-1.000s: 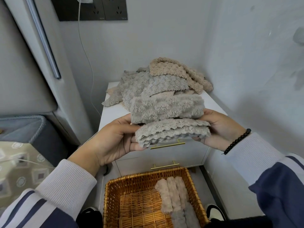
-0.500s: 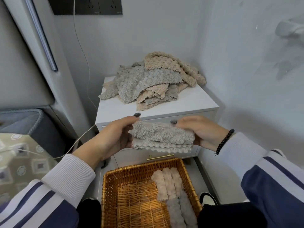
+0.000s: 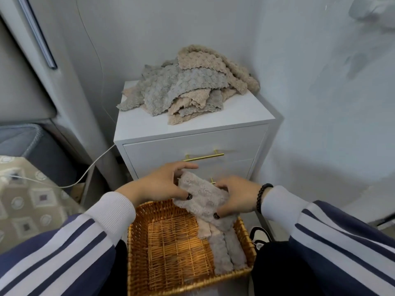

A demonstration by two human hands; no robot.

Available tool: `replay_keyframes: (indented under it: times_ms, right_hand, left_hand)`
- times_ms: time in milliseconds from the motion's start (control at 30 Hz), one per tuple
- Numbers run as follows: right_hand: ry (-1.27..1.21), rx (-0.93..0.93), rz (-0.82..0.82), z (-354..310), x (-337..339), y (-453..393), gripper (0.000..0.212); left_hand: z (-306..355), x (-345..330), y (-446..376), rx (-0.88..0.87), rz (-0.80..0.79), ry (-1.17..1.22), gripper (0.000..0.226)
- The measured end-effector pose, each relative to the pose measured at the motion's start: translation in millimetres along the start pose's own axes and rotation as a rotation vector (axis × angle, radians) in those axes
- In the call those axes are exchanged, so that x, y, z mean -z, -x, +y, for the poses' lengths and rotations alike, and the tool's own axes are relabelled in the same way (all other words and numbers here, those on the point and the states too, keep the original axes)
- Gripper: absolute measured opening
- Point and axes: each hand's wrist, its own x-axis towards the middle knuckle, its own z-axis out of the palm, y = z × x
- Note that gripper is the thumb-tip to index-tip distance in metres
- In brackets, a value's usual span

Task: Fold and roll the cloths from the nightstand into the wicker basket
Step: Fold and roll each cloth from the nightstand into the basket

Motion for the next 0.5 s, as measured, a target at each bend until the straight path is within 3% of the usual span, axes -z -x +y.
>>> replay_keyframes:
  times_ms: [133, 267, 333, 500]
  right_hand:
    - [0.141, -0.141, -0.078, 11, -38, -20, 0.045]
    - [0.188, -0.167, -0.029, 26, -82, -40, 0.068]
    - [0.077, -0.232, -0.006, 35, -107, -50, 0.08]
    - [-0.079, -0.427, -0.03, 53, -163, -72, 0.075]
  left_hand:
    - [-26, -28, -16, 0.023, 0.002, -0.152, 0.066]
    - [-57, -57, -29, 0.073, 0.104, -0.101, 0.057]
    - [-73, -72, -35, 0.125, 0.174, -0.074, 0.053]
    - [-113, -104, -44, 0.365, 0.265, -0.19, 0.047]
